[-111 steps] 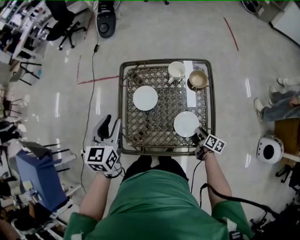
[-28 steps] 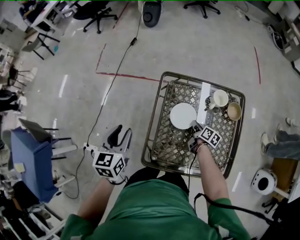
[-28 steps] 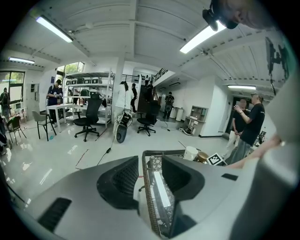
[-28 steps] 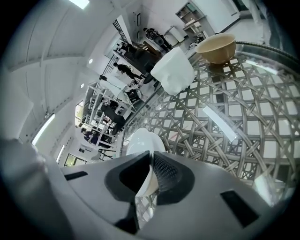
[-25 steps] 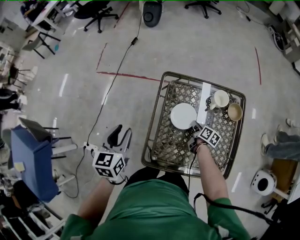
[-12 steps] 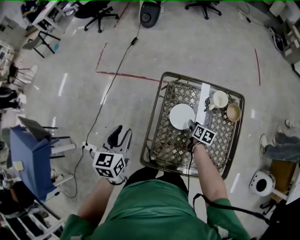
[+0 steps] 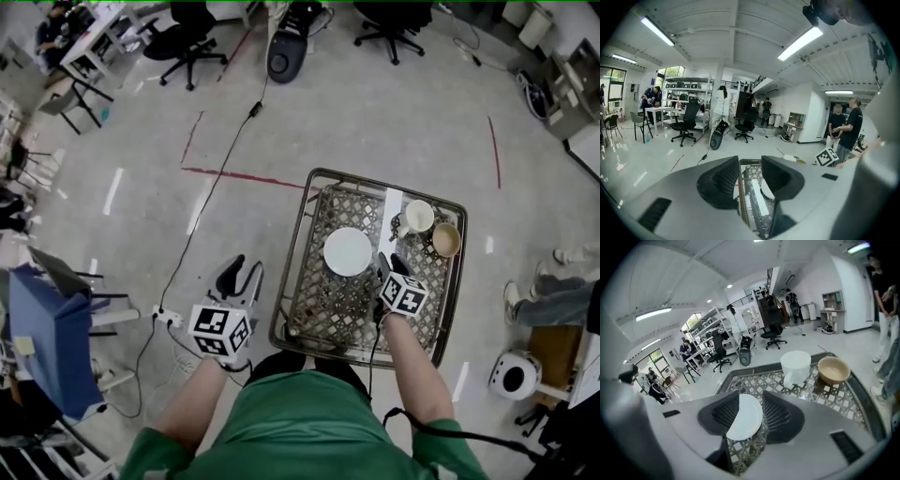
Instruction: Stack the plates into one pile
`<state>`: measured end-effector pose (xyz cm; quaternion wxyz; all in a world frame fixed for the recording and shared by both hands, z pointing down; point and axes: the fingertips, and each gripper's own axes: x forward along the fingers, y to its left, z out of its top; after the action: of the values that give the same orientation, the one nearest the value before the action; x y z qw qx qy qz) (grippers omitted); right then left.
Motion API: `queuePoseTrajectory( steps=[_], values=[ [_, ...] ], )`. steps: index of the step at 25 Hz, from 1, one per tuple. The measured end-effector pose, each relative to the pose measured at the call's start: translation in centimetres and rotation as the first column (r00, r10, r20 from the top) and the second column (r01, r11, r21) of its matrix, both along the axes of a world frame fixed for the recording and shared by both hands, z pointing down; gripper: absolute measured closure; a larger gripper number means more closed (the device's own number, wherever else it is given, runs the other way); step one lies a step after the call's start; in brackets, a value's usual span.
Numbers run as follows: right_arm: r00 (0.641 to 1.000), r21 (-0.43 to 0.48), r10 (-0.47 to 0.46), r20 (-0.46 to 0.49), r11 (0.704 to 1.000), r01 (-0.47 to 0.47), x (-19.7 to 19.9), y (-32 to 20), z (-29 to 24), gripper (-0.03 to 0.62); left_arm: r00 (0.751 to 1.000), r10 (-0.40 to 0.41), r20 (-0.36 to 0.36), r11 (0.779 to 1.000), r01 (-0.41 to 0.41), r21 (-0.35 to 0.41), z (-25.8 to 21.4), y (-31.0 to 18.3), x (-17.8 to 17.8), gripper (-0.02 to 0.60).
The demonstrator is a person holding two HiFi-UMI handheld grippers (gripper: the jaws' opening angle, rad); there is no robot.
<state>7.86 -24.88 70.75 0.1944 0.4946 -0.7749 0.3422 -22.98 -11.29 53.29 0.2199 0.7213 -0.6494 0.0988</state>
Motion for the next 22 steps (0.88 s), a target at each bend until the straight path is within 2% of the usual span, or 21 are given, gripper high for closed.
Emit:
queuePoseTrajectory(
  steps=[5,10,15,22],
  values=[
    [1.000,0.113,-0.011,-0.025,0.994,0.013,1.2,0.2,-6.8,0.467,1.000,-0.007,-0.001,0.999,0.007,0.048,-1.4,-1.1,-0.2,0.416],
    [0.997,0.261,-0.037,-0.062,0.964,0.052,1.7,0.9,-13.9,0.499,1.000,-0.007,0.003,0.996,0.007,0.093,-3.4,-1.9,0.5,0.416],
    [0.994,0.413,-0.064,-0.087,0.906,0.094,1.7,1.6,-21.2,0.523,1.000,-0.005,0.014,0.989,0.003,0.148,-6.5,-2.5,1.2,0.417],
    [0.991,0.593,-0.071,-0.114,0.795,0.125,2.6,2.8,-30.1,0.525,1.000,-0.009,0.027,0.969,0.002,0.248,-11.6,-2.7,2.0,0.420]
  ],
)
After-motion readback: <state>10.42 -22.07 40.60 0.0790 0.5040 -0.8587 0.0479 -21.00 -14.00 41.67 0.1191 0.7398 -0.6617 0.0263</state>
